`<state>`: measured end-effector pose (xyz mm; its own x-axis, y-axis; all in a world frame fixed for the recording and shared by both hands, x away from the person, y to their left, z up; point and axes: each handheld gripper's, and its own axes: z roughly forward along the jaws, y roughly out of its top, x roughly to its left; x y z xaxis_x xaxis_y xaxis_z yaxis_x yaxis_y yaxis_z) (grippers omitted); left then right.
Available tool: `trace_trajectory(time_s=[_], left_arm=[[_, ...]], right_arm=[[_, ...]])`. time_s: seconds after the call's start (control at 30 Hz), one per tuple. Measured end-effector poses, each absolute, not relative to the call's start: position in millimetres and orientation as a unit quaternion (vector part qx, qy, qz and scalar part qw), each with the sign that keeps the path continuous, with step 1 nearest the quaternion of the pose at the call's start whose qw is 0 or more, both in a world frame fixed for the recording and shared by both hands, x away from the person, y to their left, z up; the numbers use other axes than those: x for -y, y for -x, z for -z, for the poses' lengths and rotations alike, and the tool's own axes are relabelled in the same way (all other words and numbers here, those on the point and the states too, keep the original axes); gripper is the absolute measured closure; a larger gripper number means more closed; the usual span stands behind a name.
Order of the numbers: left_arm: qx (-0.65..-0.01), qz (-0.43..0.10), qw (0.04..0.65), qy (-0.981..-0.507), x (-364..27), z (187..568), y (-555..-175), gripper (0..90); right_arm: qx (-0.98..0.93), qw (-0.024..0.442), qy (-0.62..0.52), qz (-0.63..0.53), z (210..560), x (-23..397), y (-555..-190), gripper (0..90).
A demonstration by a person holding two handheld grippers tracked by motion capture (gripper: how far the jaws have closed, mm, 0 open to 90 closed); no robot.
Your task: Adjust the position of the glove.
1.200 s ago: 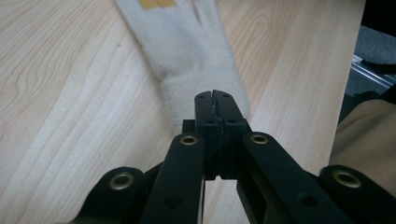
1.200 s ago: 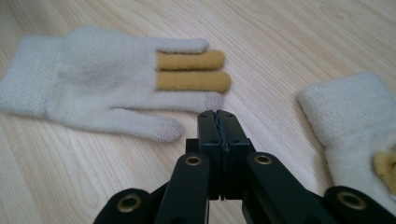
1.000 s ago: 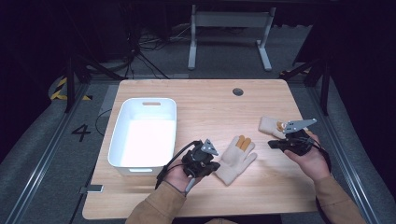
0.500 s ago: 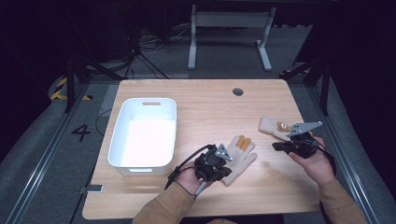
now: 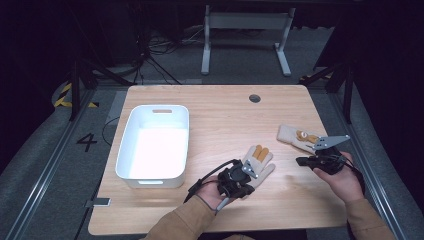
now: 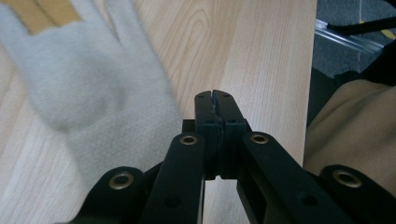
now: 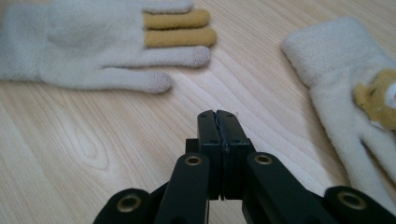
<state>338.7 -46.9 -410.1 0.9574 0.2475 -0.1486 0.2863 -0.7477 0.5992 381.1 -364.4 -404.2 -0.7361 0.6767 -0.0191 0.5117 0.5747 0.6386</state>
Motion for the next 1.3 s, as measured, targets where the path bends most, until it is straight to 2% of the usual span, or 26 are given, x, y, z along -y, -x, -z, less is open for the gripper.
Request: trace_trajectory(time_s=[0.6, 1.3], left_arm=[[-0.138, 0.041, 0.286, -0.947, 69.8, 440.7, -341.6, 89.7], [-0.174, 0.034, 0.266, -0.947, 58.6, 444.7, -351.4, 89.6]], right_arm=[[-0.876, 0.129, -0.348, -0.307, 408.5, 373.0, -372.7, 89.3], [-0.877, 0.128, -0.344, -0.31, 408.2, 370.2, -374.4, 89.2]])
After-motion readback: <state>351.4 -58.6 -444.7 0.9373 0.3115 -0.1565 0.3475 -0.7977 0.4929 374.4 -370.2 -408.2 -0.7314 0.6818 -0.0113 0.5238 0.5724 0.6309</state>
